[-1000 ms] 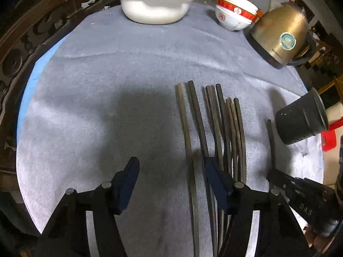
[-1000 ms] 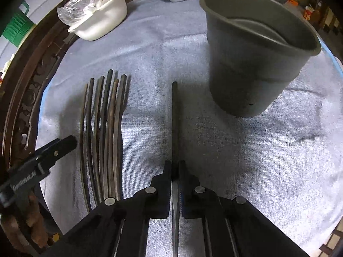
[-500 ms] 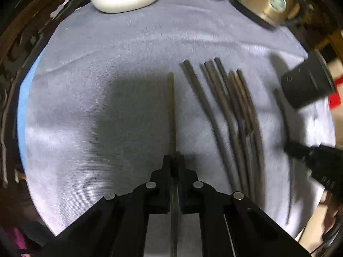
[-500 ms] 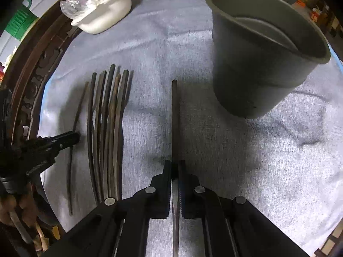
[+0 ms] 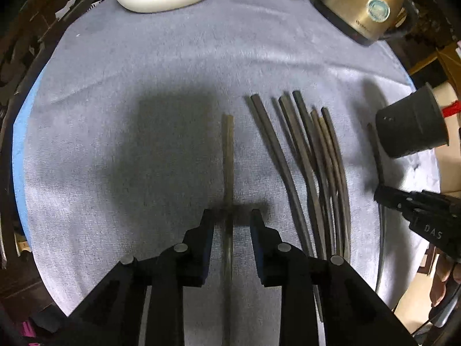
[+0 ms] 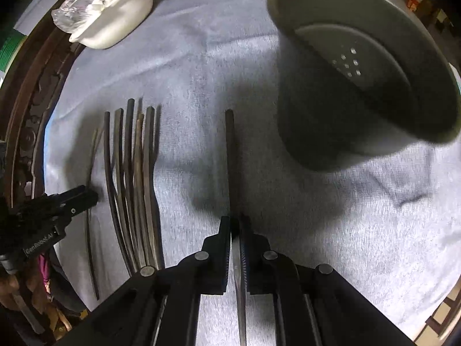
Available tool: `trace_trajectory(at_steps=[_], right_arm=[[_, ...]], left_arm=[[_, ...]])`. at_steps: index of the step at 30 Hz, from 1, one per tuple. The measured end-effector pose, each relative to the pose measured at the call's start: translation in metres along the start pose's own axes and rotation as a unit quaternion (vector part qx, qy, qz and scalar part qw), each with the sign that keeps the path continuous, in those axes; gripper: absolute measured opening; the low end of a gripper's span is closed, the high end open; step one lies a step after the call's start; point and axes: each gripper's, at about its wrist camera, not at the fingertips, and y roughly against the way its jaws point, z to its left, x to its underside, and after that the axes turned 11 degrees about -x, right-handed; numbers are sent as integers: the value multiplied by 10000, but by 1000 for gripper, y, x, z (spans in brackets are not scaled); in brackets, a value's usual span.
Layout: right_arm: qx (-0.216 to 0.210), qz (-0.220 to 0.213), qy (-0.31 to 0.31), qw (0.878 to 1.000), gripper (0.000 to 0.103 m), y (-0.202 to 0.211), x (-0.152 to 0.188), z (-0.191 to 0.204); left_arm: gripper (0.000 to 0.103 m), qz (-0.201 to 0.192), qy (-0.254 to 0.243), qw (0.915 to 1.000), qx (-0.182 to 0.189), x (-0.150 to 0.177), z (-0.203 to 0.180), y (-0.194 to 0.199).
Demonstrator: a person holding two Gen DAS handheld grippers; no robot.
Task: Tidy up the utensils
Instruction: 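Lift both held chopsticks and carry them toward the grey perforated cup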
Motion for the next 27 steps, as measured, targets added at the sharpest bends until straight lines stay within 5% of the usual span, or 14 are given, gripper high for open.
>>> trace_trajectory(at_steps=[2, 7, 12, 14, 21, 27], right_arm=[[52, 17, 126, 9999, 9, 0, 0, 1], [-92, -273, 182, 9994, 7, 11, 17, 3], [-477, -1399, 382, 9883, 6, 61, 54, 13], [-477, -1838, 375, 9811, 6, 79, 66, 16], [-274, -3859, 438, 9211, 6, 147, 112, 15], [301, -4524, 656, 8889, 6, 158, 125, 18]], left_arm=[[5, 22, -45, 10000, -66, -1, 0, -1], [5, -318, 228, 9992, 86, 16, 8, 7], [5, -1286, 937, 9861, 476, 48, 29, 56], [5, -1858, 1140, 9743, 570, 67, 37, 77], [5, -3499, 1458, 9252, 195, 94, 26, 123], [5, -4321, 1653, 8865, 65, 107, 24, 136]])
